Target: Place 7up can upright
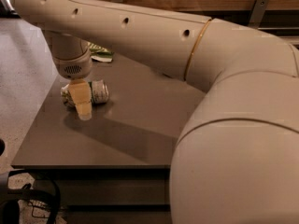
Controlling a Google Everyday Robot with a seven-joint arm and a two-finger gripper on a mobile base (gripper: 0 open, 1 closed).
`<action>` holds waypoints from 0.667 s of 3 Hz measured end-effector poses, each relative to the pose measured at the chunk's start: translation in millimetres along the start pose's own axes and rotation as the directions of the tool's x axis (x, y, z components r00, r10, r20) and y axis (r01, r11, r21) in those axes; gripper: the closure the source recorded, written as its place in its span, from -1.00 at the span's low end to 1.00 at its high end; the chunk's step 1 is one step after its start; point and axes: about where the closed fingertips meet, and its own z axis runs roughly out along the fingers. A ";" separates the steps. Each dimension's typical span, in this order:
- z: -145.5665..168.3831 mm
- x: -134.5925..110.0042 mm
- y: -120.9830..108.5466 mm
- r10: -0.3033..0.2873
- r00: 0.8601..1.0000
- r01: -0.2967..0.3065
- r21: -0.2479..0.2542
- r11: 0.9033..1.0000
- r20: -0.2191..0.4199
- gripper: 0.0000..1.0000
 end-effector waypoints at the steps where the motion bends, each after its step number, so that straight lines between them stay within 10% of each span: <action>1: 2.8 -2.5 -2.0 -0.005 1.000 0.005 0.033 0.999 -0.003 -0.67; 2: 3.9 -3.3 -2.5 -0.006 1.000 0.006 0.039 0.999 -0.002 -0.21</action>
Offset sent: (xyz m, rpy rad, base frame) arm 0.0018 0.0033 -0.0026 0.0058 -0.0347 0.0039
